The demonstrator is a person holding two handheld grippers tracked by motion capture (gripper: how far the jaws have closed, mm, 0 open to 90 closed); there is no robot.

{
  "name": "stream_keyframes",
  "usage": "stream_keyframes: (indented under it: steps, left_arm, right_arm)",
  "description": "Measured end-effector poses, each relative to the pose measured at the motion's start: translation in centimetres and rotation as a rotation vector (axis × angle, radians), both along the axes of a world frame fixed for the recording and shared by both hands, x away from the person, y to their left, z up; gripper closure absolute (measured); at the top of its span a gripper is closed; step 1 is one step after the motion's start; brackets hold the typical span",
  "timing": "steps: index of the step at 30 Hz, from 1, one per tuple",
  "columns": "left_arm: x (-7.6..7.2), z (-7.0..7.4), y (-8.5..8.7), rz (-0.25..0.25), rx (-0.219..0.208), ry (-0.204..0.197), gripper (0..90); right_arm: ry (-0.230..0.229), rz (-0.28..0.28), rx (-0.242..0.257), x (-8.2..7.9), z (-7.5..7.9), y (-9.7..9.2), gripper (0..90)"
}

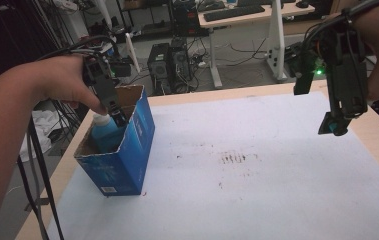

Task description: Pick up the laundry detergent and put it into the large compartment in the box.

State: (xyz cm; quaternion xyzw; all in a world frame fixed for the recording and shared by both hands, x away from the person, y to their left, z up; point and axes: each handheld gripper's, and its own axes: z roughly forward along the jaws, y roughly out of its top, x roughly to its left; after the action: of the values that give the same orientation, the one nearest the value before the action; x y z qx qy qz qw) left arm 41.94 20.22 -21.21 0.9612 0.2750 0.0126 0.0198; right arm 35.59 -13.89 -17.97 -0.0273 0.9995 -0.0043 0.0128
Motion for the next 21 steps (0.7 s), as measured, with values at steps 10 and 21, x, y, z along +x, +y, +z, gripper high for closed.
stream_keyframes:
  steps: [10, 21]
  left_arm:
    - [-0.2, -0.5, -2.3, -0.088, 0.027, 0.0, 6.3]
    - [-0.5, -2.1, -5.2, -0.205, 0.072, 0.028, 1.7]
  right_arm:
    - [0.008, 0.008, -0.005, 0.1, -0.2, 0.3, 3.5]
    - [0.017, 0.0, -0.017, 0.4, -0.5, 0.6, 3.5]
